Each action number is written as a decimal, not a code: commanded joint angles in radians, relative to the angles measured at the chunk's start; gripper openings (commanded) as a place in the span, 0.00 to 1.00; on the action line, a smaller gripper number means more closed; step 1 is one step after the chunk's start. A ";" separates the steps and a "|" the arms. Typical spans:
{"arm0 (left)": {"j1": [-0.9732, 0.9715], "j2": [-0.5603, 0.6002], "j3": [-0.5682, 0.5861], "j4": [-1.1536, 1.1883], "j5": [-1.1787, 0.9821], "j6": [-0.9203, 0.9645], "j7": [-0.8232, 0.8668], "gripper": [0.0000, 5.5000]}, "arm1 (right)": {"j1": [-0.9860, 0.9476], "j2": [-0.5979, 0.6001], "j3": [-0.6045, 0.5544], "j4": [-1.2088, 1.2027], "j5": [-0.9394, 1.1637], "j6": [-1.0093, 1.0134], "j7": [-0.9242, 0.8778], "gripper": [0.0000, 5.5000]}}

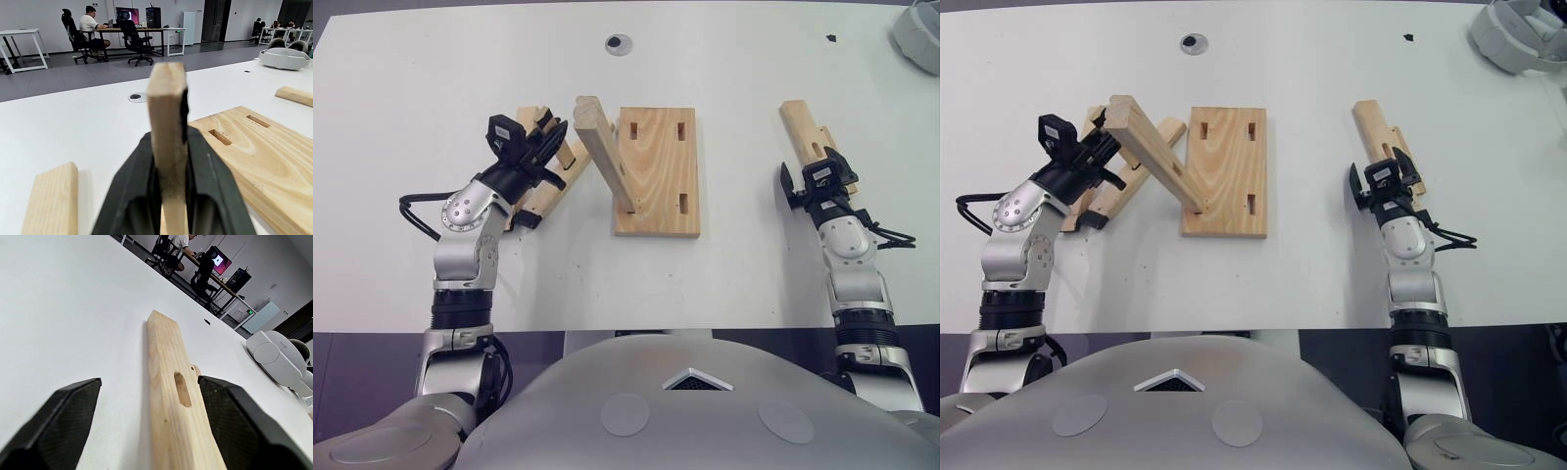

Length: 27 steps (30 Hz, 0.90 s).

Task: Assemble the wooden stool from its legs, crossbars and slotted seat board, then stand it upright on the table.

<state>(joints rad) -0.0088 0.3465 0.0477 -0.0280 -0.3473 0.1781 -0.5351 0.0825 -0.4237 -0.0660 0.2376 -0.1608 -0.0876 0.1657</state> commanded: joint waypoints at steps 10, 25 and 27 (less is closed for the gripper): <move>-0.052 0.005 0.071 -0.069 -0.074 0.205 0.046 0.43 | -0.005 0.006 0.023 0.025 -0.014 0.008 -0.009 0.67; -0.066 0.306 -0.038 -0.281 -0.041 0.665 -0.045 0.76 | 0.086 0.035 0.038 -0.024 -0.022 0.031 -0.063 0.67; -0.065 0.320 -0.047 -0.281 -0.037 0.696 -0.053 0.76 | 0.090 0.038 0.042 -0.025 -0.024 0.033 -0.068 0.67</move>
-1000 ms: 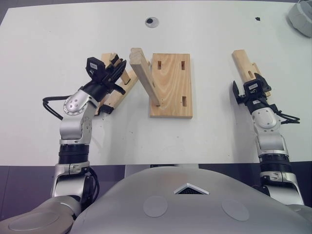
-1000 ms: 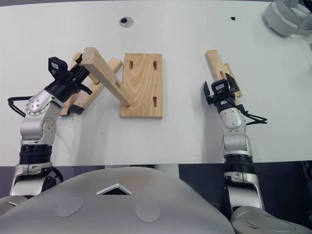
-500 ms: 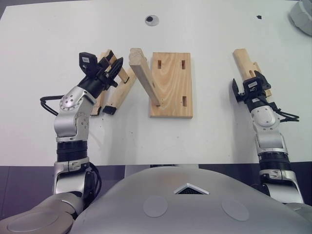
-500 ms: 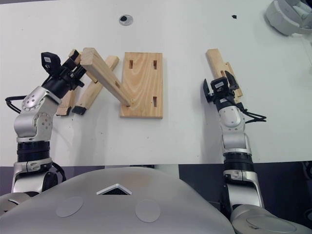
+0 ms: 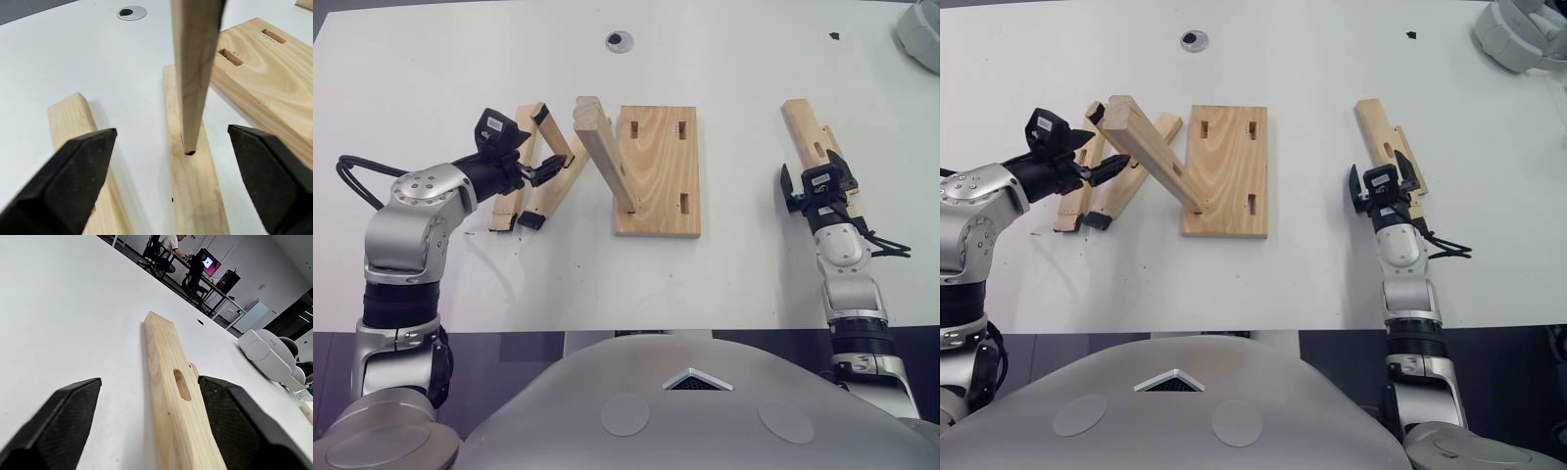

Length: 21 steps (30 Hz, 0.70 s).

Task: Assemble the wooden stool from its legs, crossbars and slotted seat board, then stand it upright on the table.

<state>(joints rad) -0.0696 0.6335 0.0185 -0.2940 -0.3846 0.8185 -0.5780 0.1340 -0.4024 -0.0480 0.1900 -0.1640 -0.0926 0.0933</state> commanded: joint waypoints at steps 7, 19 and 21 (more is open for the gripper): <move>0.026 0.057 -0.059 -0.028 0.005 0.112 -0.033 0.76 | 0.041 0.022 0.040 0.029 -0.024 0.039 -0.009 0.67; 0.089 0.093 -0.156 -0.058 0.104 0.069 -0.023 0.49 | 0.031 0.017 0.052 0.036 -0.027 0.044 -0.011 0.67; 0.093 0.090 -0.161 -0.056 0.120 0.054 -0.015 0.43 | 0.029 0.014 0.051 0.037 -0.027 0.043 -0.011 0.67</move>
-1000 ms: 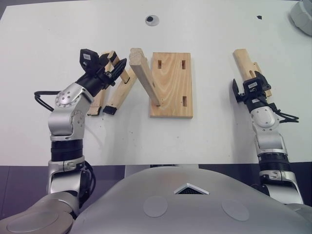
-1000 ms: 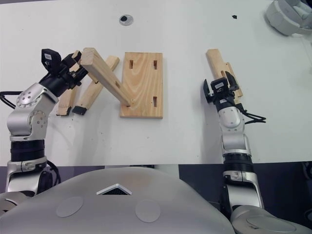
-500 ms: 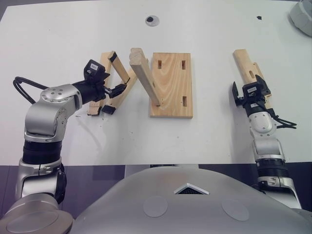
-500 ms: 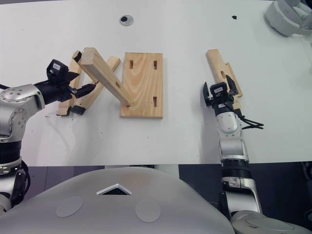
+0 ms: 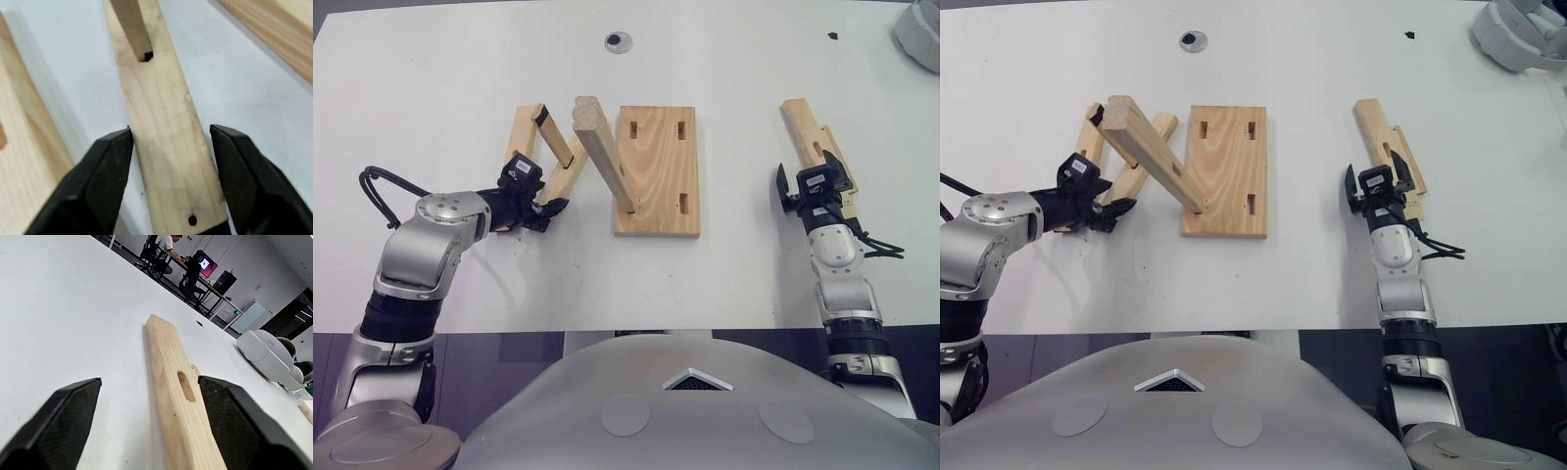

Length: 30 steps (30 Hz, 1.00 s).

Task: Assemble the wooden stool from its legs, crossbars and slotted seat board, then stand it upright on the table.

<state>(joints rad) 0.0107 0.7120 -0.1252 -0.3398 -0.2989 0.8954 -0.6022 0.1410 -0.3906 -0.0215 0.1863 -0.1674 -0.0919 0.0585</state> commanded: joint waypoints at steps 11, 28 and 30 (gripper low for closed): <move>-0.264 -0.221 0.146 0.125 -0.014 -0.236 0.103 0.38 | -0.268 0.071 -0.202 -0.129 0.546 0.212 0.210 0.67; -0.504 -0.518 0.056 0.658 0.007 -0.933 -0.171 0.38 | -0.854 0.159 -0.357 0.028 1.266 0.837 0.283 0.67; -0.499 -0.523 0.058 0.650 0.006 -0.939 -0.176 0.38 | -0.863 0.163 -0.353 0.035 1.259 0.843 0.283 0.67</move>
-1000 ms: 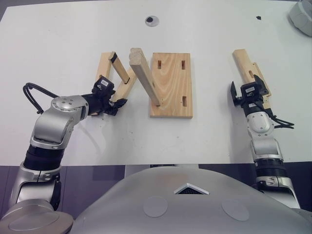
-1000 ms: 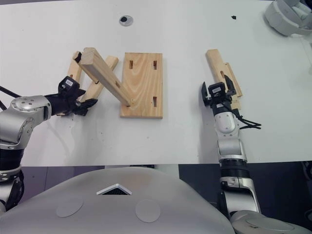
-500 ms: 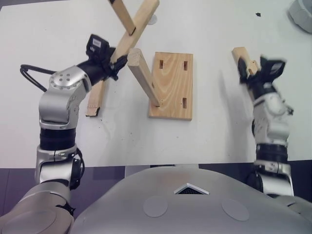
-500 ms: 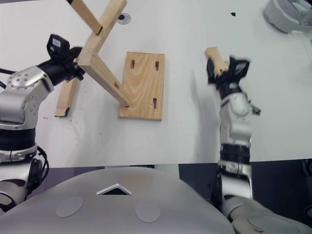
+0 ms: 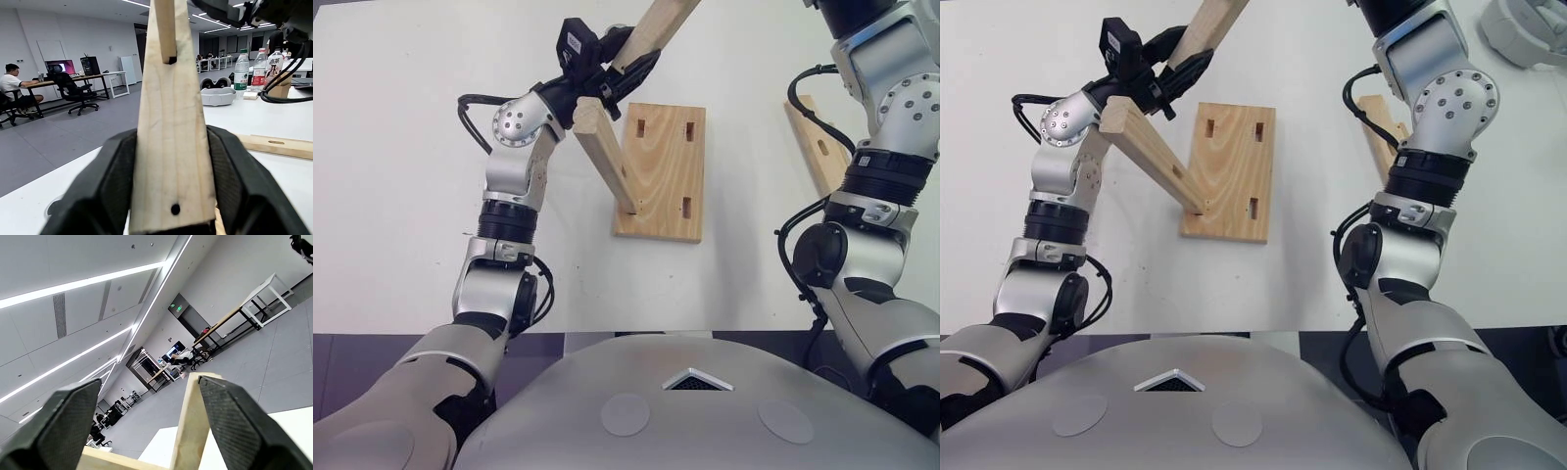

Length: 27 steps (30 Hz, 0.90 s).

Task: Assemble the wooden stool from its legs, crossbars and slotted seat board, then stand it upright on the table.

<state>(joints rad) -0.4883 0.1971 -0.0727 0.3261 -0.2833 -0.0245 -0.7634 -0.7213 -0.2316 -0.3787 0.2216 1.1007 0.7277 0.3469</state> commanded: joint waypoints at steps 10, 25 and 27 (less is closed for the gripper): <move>-0.012 -0.034 0.039 -0.001 -0.005 -0.039 0.021 0.38 | 0.018 0.012 -0.049 -0.033 -0.023 -0.048 -0.017 0.76; -0.025 -0.045 0.009 0.011 0.019 -0.082 -0.035 0.38 | -0.049 0.033 -0.017 0.108 -0.075 -0.021 0.005 0.87; -0.025 -0.042 -0.001 0.018 0.030 -0.097 -0.042 0.38 | -0.055 0.035 -0.024 0.104 -0.063 -0.010 0.004 0.84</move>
<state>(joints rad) -0.4876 0.1497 -0.0599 0.3371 -0.2699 -0.0987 -0.7901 -0.7491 -0.2052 -0.3938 0.3278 1.0227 0.6966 0.3505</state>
